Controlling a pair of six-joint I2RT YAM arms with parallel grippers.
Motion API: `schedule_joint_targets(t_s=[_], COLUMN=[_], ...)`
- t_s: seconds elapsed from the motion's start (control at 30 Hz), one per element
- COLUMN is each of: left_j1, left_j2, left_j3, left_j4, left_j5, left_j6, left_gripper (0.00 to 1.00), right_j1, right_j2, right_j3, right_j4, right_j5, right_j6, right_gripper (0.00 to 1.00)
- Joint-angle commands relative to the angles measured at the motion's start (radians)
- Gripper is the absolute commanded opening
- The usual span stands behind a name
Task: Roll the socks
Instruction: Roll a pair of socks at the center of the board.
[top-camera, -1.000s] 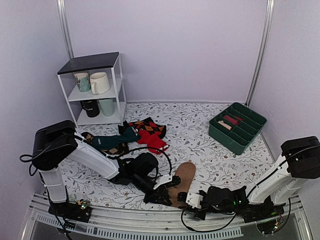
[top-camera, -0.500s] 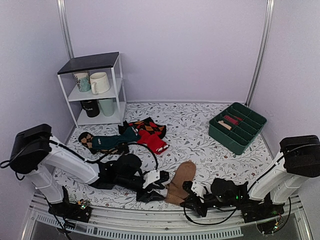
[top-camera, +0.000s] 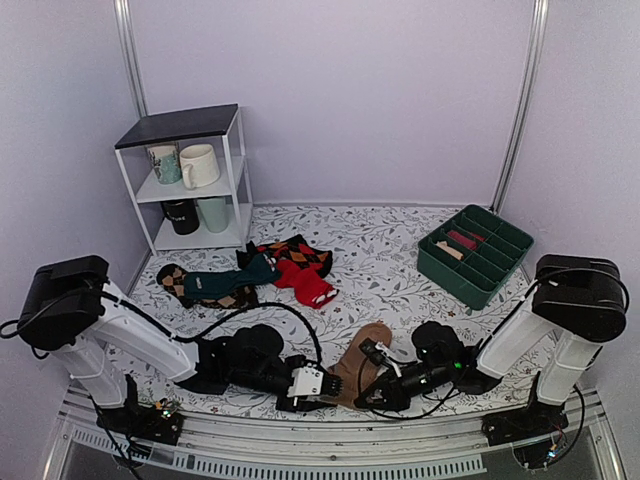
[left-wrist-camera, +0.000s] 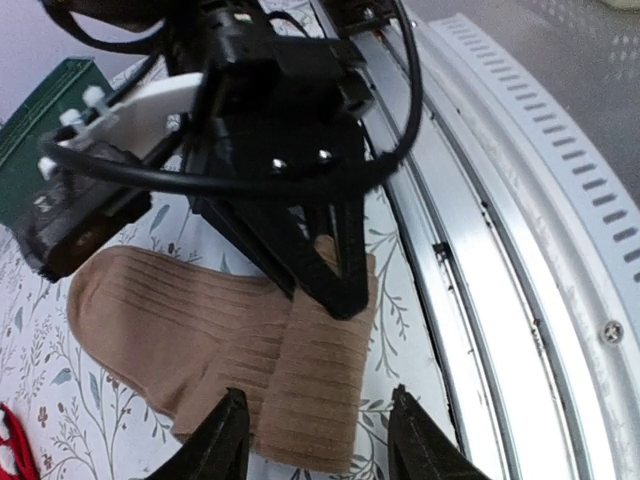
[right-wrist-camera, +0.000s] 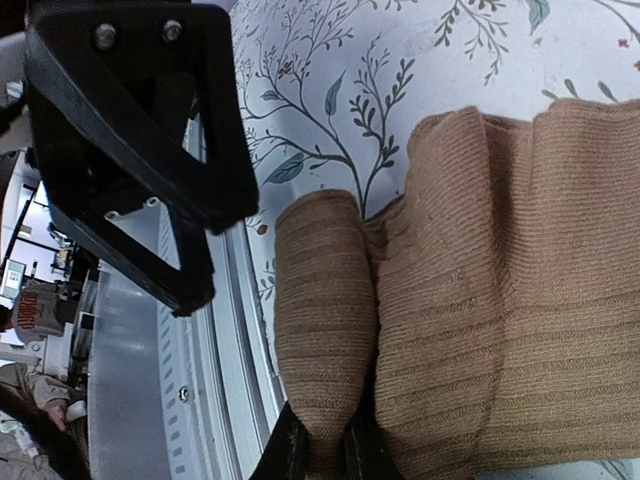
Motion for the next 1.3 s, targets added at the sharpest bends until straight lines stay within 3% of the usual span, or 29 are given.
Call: schedule_joint_targets(t_s=[0.0,0.53,0.6,0.7,0.73,0.8,0.93,1.1,1.27], left_j1=[-0.028,-0.048,-0.047,-0.05,-0.049,-0.052,-0.047,-0.023,0.025], left_j2=[0.053,0.161,0.18,0.203,0.206,0.198,0.17,0.179,0.203], left_j3=[0.019,0.045,0.069,0.103,0.109,0.111,0.121,0.207,0.264], left_j4=[-0.002,0.012,-0.017,-0.083,-0.096,-0.11,-0.187,-0.4,-0.537], left_j5=[-0.024,-0.14,-0.14,-0.127,-0.12,-0.111,-0.067,0.056,0.206], left_j6=[0.067,0.093,0.09,0.079,0.073,0.054,-0.012,-0.17,-0.294], left_gripper=[0.48,0.45,0.35,0.06,0.0,0.0,0.0,0.0,0.0], right_j1=[-0.024,-0.043,-0.044,-0.044,-0.044,-0.044,-0.044,-0.044,0.021], right_j2=[0.067,0.1,0.1,0.088,0.081,0.058,-0.053,-0.359,-0.563], right_j3=[-0.02,0.004,0.004,0.003,0.003,0.006,0.004,-0.07,-0.175], right_j4=[-0.205,-0.239,-0.239,-0.24,-0.242,-0.256,-0.301,-0.302,-0.216], right_j5=[-0.107,-0.162,-0.163,-0.159,-0.152,-0.135,-0.047,0.221,0.454], right_j6=[0.082,0.074,0.072,0.066,0.063,0.053,0.007,-0.106,-0.269], right_gripper=[0.06,0.07,0.07,0.08,0.08,0.12,0.27,0.43,0.46])
